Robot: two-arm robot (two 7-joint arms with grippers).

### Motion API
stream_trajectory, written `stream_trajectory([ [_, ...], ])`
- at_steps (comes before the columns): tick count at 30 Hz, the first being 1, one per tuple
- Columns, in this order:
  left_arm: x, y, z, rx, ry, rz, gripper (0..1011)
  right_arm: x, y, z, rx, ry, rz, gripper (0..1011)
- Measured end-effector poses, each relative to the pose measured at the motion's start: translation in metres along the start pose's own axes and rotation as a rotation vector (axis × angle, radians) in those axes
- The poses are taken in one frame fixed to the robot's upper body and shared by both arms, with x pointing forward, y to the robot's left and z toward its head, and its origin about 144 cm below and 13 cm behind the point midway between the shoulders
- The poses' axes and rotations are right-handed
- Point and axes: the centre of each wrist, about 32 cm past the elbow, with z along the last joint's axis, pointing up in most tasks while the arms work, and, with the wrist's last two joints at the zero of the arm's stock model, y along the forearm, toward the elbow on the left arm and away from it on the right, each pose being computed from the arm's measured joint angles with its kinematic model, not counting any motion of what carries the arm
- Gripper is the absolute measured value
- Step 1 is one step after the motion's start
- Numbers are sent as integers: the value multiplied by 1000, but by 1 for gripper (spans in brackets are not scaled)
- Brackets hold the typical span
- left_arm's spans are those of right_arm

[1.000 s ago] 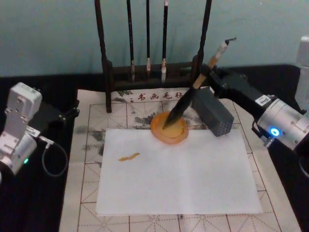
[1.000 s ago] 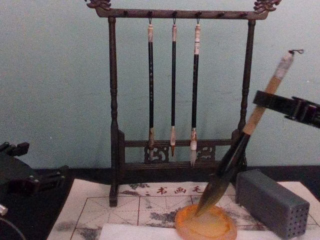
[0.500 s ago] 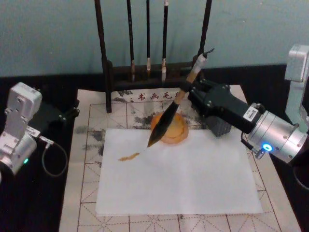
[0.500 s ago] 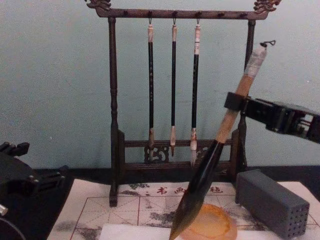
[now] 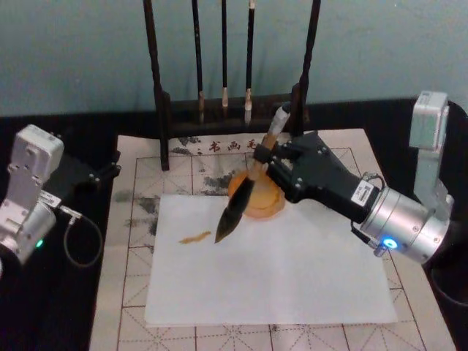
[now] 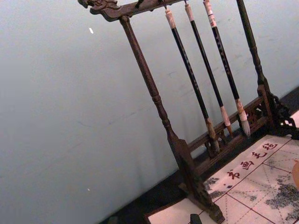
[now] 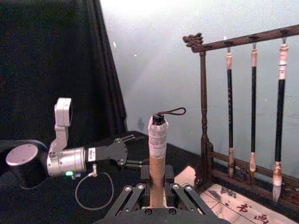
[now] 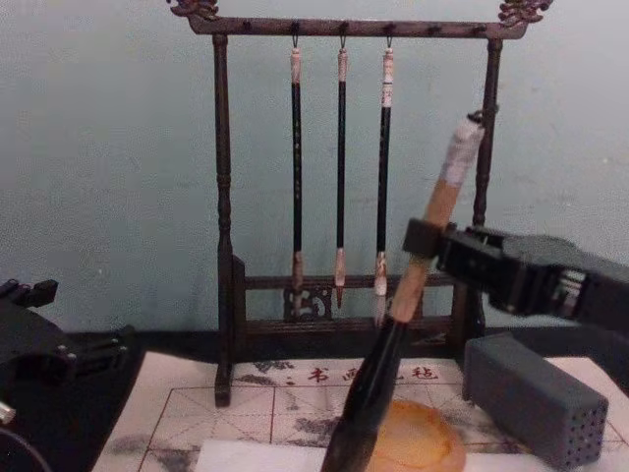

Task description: Pick up the brush from the inkstone, write on the paper, then place the brush back to its original position.

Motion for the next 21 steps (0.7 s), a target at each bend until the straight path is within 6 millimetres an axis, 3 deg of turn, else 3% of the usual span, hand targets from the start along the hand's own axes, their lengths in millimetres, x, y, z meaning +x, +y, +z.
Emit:
stream_trajectory([
  [21,0,0,0,0,0,0,1001,-3,22,-16,6,-48,30,198],
])
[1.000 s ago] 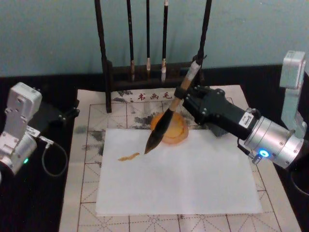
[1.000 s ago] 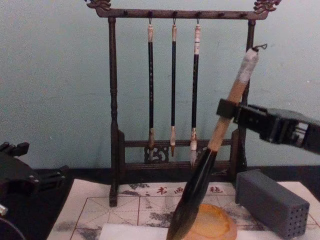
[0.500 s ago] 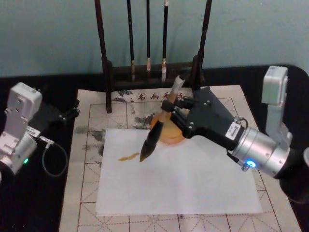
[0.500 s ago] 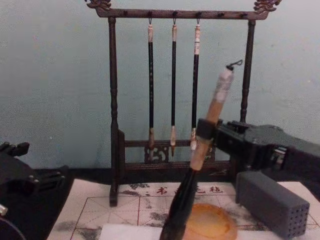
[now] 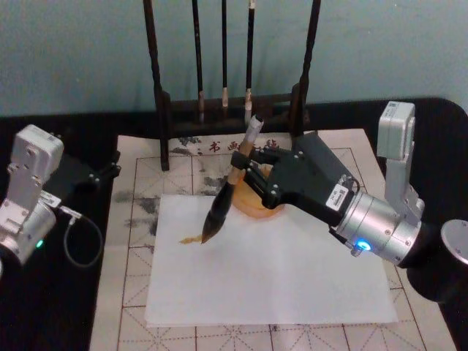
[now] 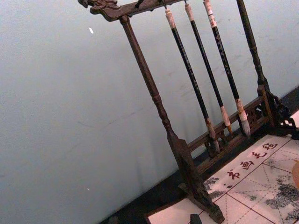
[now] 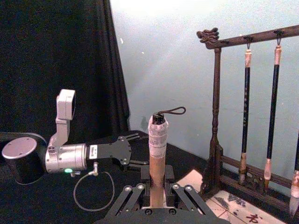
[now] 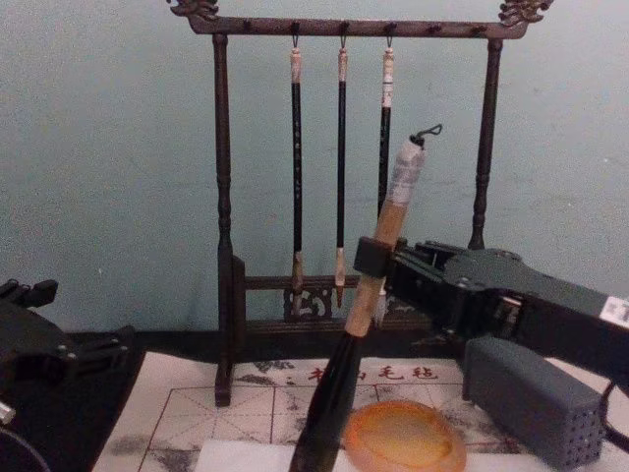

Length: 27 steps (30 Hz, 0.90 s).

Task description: Pick up the brush from the inkstone, write on the paper, then place the brush back to its original position.

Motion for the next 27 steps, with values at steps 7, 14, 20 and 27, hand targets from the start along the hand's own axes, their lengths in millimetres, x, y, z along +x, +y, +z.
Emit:
stream_trajectory([
  [7,0,0,0,0,0,0,1001,1,5,-4,-5,1,-2,198],
  [14,0,0,0,0,0,0,1001,2,7,-6,-6,-1,-5,198],
  [20,0,0,0,0,0,0,1001,1,9,-7,-8,-4,-8,198],
  [27,0,0,0,0,0,0,1001,1,10,-9,-14,-10,-11,198],
])
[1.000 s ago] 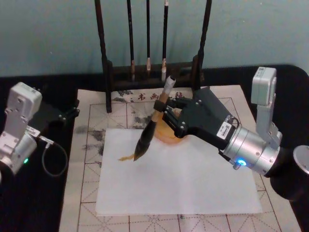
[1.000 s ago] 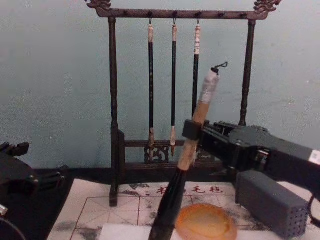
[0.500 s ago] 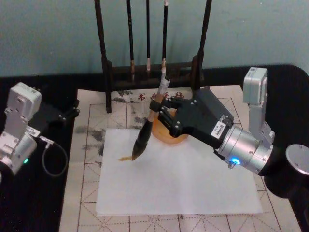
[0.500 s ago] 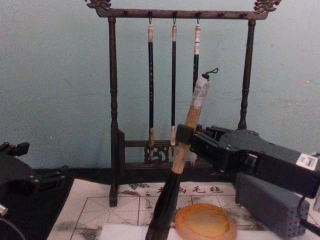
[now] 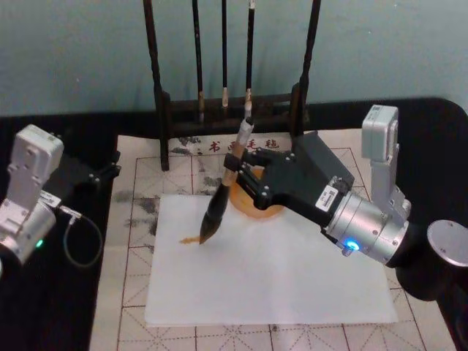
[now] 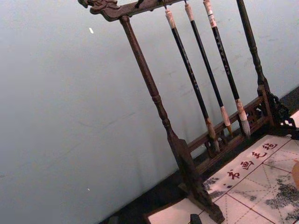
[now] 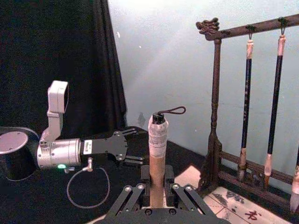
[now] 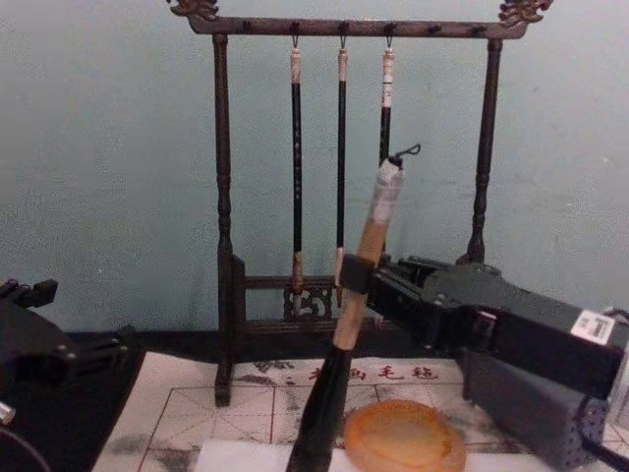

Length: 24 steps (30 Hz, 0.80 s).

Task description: Pick up the brush from the inkstone, write on the paper, then place the brush back to its original position.

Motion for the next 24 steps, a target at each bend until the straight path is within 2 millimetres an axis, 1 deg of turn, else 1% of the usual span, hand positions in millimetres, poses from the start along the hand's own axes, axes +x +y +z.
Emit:
stream_trajectory([
  [24,0,0,0,0,0,0,1001,-1,-1,-3,-13,-7,2,198],
])
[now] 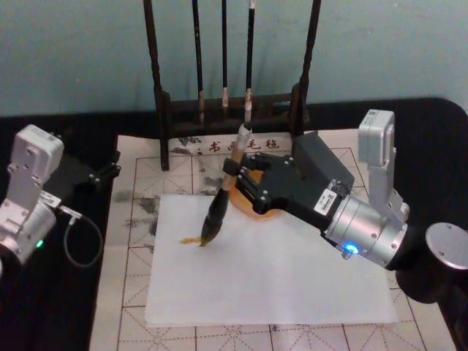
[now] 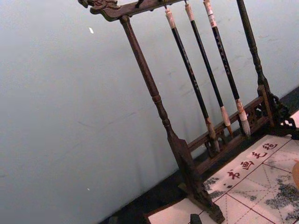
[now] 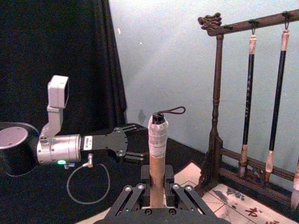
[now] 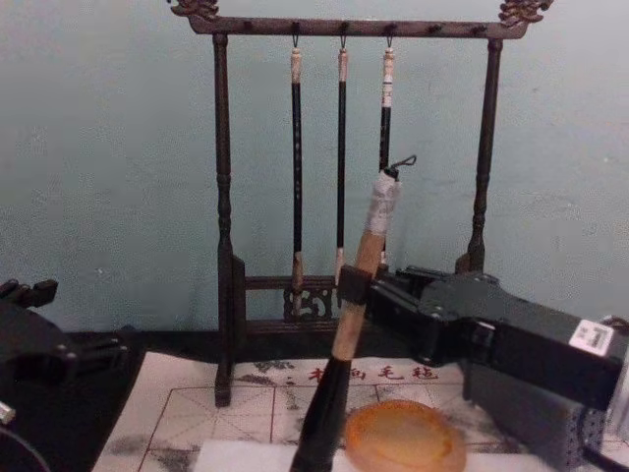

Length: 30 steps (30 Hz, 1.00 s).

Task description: Pick up the brush from the inkstone, write on the paper, then place the brush back to its original position.

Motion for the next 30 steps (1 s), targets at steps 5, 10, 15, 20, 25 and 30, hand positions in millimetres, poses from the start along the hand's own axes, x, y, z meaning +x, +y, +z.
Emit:
stream_trajectory([
  [5,0,0,0,0,0,0,1001,-1,-4,2,-4,-7,7,198],
  [10,0,0,0,0,0,0,1001,-3,-9,3,-12,-15,16,198],
  [15,0,0,0,0,0,0,1001,-5,-17,4,-25,-24,28,198],
  [20,0,0,0,0,0,0,1001,-6,-23,6,-30,-29,33,198],
  [25,0,0,0,0,0,0,1001,-7,-28,7,-34,-30,37,198],
  [30,0,0,0,0,0,0,1001,-9,-35,8,-30,-27,38,198],
])
